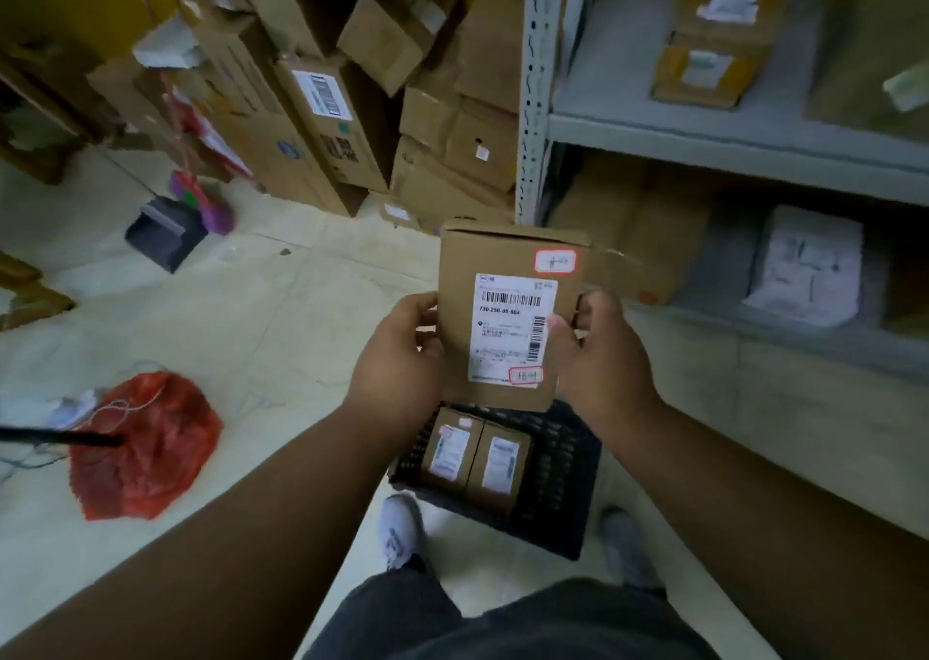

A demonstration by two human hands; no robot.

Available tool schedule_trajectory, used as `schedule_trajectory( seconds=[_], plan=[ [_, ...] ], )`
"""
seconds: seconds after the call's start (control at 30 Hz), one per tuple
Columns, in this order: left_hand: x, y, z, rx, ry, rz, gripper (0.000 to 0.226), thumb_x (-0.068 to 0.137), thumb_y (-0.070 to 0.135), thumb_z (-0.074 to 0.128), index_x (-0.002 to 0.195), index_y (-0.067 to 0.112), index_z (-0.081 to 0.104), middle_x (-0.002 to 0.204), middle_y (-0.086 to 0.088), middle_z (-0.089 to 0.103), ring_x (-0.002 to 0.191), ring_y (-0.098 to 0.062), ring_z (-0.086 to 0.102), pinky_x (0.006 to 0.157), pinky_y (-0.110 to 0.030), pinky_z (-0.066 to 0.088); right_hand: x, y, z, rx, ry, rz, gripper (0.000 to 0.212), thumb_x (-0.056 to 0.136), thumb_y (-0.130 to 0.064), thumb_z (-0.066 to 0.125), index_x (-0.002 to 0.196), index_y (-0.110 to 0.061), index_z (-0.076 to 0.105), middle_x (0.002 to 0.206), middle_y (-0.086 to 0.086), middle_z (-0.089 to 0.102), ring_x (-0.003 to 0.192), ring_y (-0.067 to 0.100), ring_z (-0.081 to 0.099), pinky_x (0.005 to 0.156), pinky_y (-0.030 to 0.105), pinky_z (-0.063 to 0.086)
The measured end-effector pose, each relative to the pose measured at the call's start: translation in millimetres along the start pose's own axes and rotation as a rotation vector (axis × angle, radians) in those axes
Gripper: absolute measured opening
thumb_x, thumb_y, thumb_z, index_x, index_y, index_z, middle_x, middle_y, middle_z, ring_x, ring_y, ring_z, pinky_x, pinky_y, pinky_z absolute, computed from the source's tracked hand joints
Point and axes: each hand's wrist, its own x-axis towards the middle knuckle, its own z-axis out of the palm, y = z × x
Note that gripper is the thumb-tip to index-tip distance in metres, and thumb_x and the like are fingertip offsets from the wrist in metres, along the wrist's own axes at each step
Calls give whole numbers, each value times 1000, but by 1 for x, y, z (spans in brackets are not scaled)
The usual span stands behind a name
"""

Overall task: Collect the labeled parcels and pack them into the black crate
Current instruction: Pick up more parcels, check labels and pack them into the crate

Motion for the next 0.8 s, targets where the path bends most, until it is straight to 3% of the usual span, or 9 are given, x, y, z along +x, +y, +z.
schedule_trajectory(
  seconds=[0.1,0.2,0.27,0.33,0.43,0.47,0.53,0.67,0.8],
  plan=[
    [51,-43,-10,-72,-220,-83,48,94,-4,46,131,25,56,110,10,59,77,6,61,48,-3,43,5,15,59,-14,65,139,18,101,-31,53,110,-16,50,117,4,64,90,14,56,64,23,38],
    [100,-97,1,-31,-347,-130,53,93,-6,48,132,30,54,111,9,60,83,-4,59,46,-6,44,16,41,119,4,59,263,24,101,-29,52,113,-9,57,116,7,60,90,14,59,51,3,39],
    [123,-136,18,-6,-399,-167,54,93,-4,51,137,28,52,112,7,62,85,-7,58,47,-8,46,21,66,158,26,-2,350,23,101,-29,52,111,-10,61,113,6,66,90,16,66,45,0,39],
    [143,-182,44,30,-444,-196,47,97,1,49,134,28,54,107,8,64,90,-12,61,59,-16,51,26,101,194,47,-56,422,24,101,-29,52,110,-11,65,113,5,71,92,19,71,48,3,43],
    [163,-257,93,106,-470,-212,35,102,18,43,136,23,53,120,-3,64,105,-25,63,89,-40,55,32,160,249,69,-123,519,25,101,-30,51,107,-10,66,112,4,72,80,14,69,52,9,46],
    [166,-281,110,126,-480,-215,33,102,25,41,132,24,55,118,-4,65,103,-26,64,90,-43,55,32,181,267,86,-134,553,25,101,-30,51,108,-11,66,112,4,72,79,13,68,54,11,48],
    [169,-328,145,149,-504,-242,27,102,36,38,119,28,58,107,2,68,96,-23,66,77,-36,58,30,224,302,132,-135,636,26,102,-30,50,111,-11,66,114,6,71,89,19,70,59,16,53],
    [177,-416,201,198,-545,-283,24,98,19,42,119,26,51,107,3,64,93,-23,66,61,-24,53,29,295,370,200,-122,754,26,101,-26,52,122,-11,59,120,9,68,93,23,69,49,13,51],
    [193,-482,242,205,-594,-340,38,84,21,51,121,29,58,116,-3,65,88,-20,66,49,-14,49,34,353,433,217,-147,752,32,98,-27,57,129,-18,56,124,7,67,102,29,70,68,31,61]
  ],
)
